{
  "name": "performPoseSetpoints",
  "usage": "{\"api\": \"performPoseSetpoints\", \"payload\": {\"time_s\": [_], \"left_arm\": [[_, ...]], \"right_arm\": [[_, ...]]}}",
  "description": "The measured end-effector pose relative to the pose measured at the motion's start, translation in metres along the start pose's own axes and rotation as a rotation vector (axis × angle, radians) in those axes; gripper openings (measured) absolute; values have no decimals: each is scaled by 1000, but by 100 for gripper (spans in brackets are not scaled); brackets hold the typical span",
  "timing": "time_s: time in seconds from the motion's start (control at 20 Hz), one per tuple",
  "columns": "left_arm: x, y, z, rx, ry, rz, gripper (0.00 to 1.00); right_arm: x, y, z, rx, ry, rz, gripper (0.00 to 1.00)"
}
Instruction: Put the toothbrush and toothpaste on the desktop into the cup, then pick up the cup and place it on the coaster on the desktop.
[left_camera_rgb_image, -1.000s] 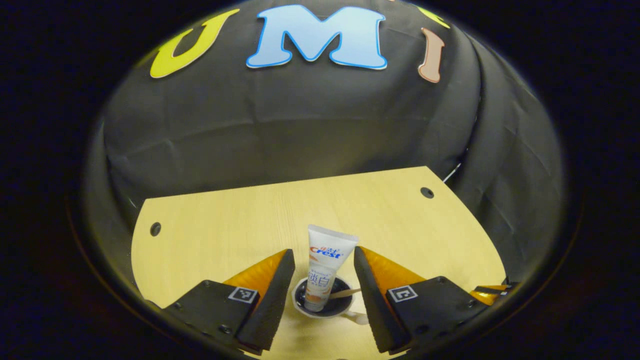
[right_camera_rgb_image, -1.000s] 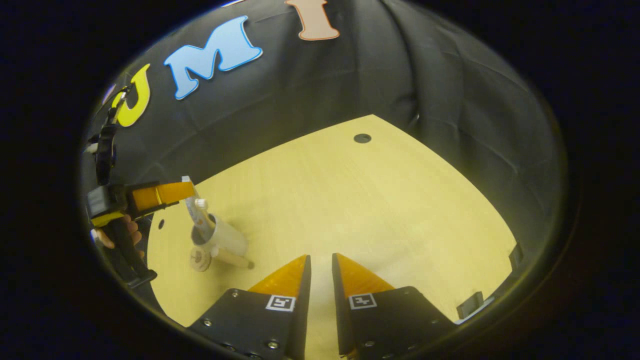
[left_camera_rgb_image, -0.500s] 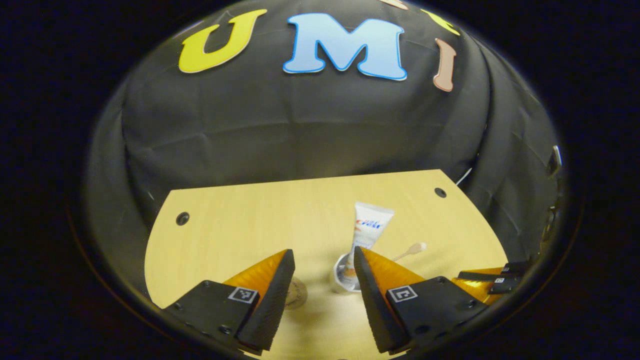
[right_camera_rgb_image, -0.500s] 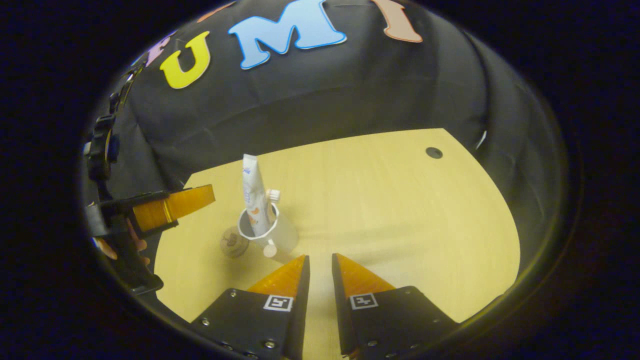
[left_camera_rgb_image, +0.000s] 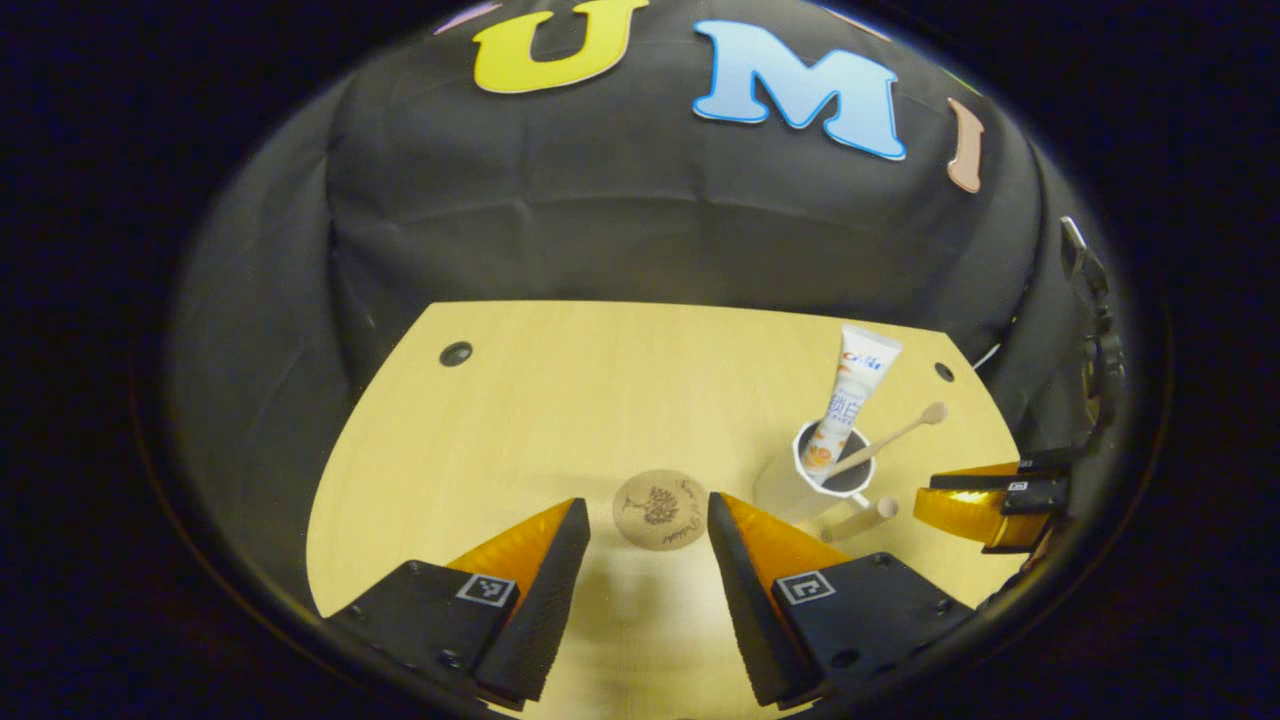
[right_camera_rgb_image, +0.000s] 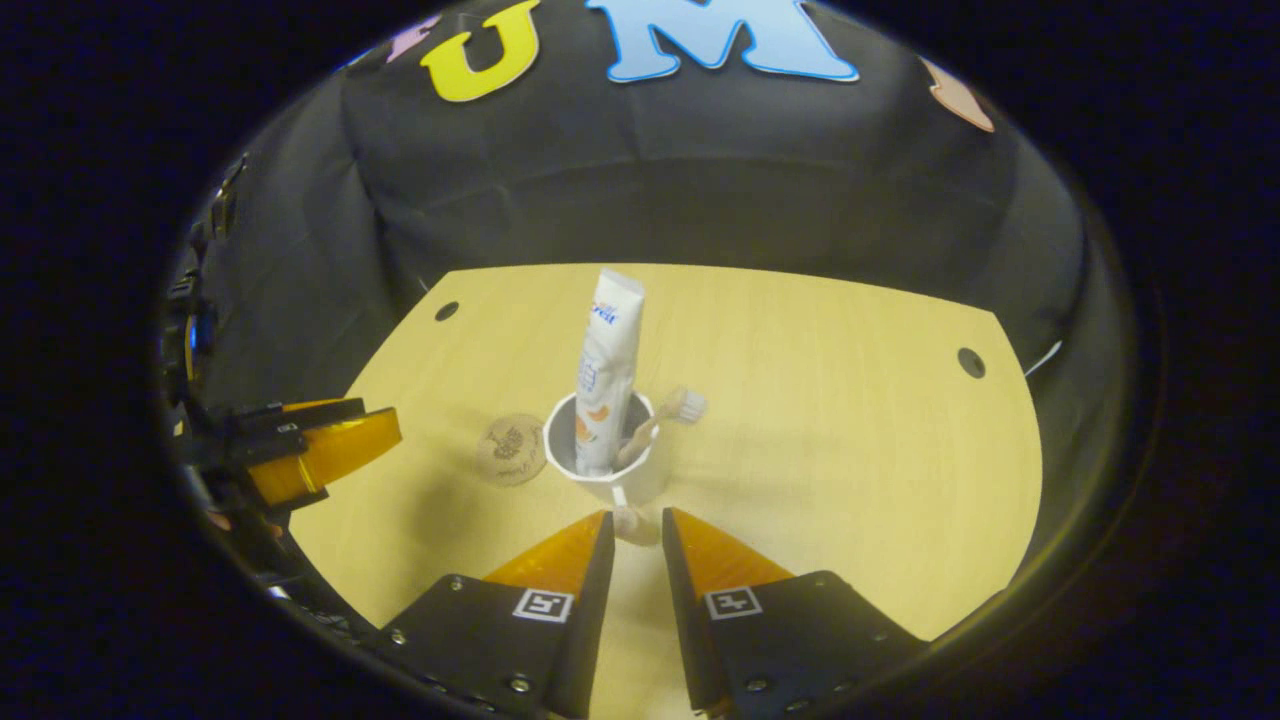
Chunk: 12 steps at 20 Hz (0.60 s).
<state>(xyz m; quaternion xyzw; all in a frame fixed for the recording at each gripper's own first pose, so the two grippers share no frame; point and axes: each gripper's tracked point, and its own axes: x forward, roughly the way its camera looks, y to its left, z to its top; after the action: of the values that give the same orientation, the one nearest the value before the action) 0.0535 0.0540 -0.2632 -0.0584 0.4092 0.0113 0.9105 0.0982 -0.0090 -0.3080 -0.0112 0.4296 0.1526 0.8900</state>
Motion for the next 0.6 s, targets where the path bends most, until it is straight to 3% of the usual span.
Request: {"api": "performPoseSetpoints", "payload": {"time_s": [0.3, 0.6], "left_arm": [[-17, 40, -27, -87, 22, 70, 80], [-29, 71, -52, -161, 47, 133, 80]], "right_arm": [[29, 7, -11, -133, 89, 10, 35], [54, 6, -16, -182, 158, 16, 34]]}}
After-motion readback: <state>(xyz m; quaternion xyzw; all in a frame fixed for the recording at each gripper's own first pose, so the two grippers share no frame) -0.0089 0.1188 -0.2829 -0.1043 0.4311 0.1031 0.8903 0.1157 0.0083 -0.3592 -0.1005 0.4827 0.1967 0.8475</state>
